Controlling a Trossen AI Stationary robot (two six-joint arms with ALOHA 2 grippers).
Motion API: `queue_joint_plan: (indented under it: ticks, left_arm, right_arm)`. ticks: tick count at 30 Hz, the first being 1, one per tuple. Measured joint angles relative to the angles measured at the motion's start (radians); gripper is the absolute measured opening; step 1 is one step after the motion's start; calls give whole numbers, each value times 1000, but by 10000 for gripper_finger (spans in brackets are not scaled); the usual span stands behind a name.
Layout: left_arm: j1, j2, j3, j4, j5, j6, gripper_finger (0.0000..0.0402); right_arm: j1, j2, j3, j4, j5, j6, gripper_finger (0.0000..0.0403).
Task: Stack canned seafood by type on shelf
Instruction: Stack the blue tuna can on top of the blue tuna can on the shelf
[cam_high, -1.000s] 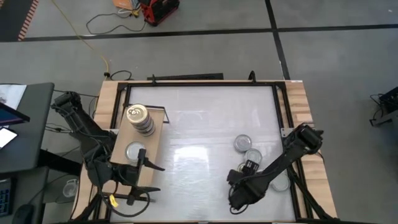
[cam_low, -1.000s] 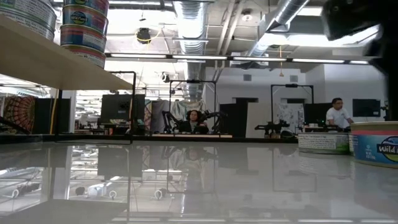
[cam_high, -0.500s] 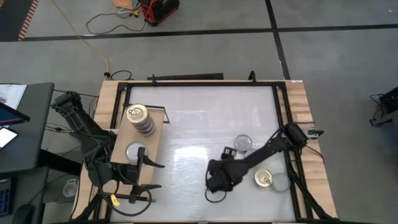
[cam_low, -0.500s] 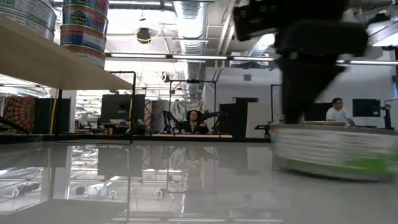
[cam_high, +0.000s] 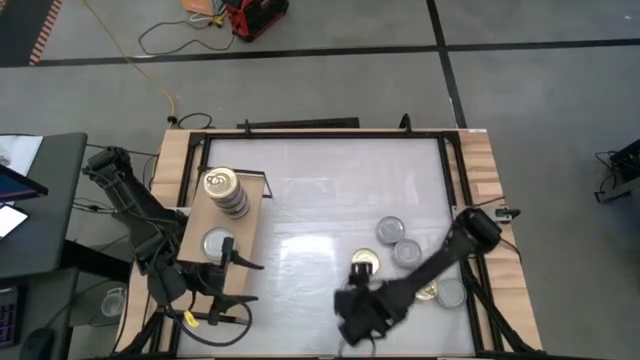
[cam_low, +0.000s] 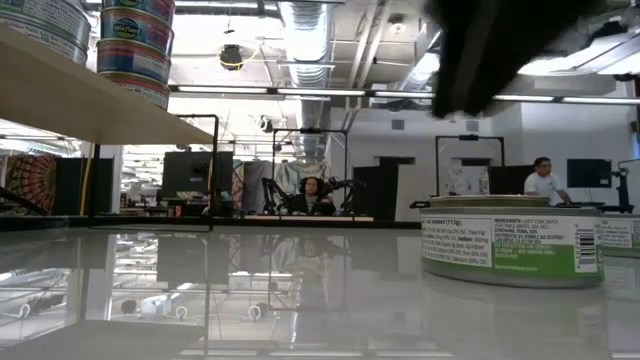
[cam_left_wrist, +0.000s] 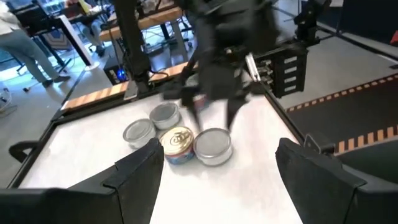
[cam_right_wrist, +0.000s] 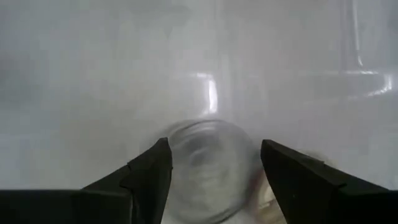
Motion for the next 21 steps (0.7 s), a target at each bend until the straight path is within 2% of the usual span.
queue_joint_plan:
  ticks: [4, 9, 15, 21]
  left_arm:
    - [0, 0, 0, 1, -5, -1, 295]
    - [1, 0, 0, 1, -14, 3, 295]
    - [12, 0, 0, -7, -25, 8, 295]
    - [12, -1, 0, -26, -42, 13, 295]
  right_arm:
    - [113, 14, -4, -5, 119, 53, 277]
    - [196, 87, -19, 12, 232, -37, 253]
    - [195, 169, -18, -5, 255, -29, 190]
    - [185, 178, -18, -24, 235, 8, 130]
